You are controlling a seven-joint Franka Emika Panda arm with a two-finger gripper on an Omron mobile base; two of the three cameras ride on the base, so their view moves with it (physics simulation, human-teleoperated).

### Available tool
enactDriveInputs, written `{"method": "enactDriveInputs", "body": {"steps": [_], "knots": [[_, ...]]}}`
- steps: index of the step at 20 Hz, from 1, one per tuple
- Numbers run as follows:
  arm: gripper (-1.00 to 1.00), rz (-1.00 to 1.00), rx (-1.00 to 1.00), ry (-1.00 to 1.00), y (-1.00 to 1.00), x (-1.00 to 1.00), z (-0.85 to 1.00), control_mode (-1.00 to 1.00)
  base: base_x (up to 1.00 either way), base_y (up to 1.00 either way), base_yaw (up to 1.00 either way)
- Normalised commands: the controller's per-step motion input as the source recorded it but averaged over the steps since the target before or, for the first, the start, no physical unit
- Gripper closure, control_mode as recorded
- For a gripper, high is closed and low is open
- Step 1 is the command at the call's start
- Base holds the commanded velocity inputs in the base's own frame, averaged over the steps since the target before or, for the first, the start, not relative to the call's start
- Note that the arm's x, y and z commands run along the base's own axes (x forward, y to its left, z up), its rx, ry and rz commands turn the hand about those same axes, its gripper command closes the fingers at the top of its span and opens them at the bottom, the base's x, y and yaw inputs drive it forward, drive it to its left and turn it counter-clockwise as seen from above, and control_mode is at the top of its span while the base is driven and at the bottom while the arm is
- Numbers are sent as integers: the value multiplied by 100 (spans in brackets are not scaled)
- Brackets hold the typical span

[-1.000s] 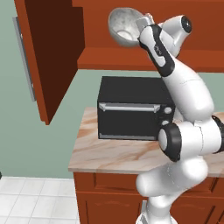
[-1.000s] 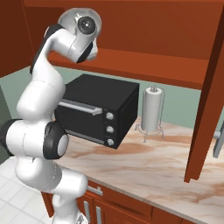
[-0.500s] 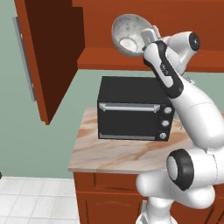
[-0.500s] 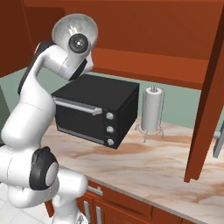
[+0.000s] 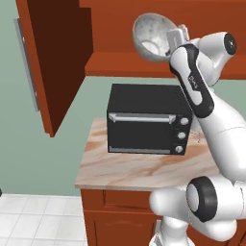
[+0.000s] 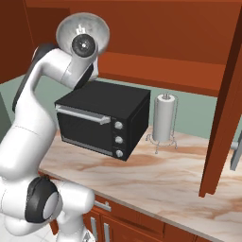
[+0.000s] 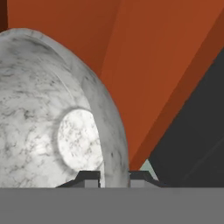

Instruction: Move the bowls from the cabinet to the plates on the dining table.

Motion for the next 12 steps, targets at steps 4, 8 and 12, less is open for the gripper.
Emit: {"method": "enactDriveInputs", "body": {"steps": [4,8,12], "knots": [[100,-2,9,8,-18,-52,17,-100,0,0,0],[100,-2,6,8,-14,-52,12,-100,0,0,0],[100,-1,5,10,-14,-49,10,-100,0,0,0]]}}
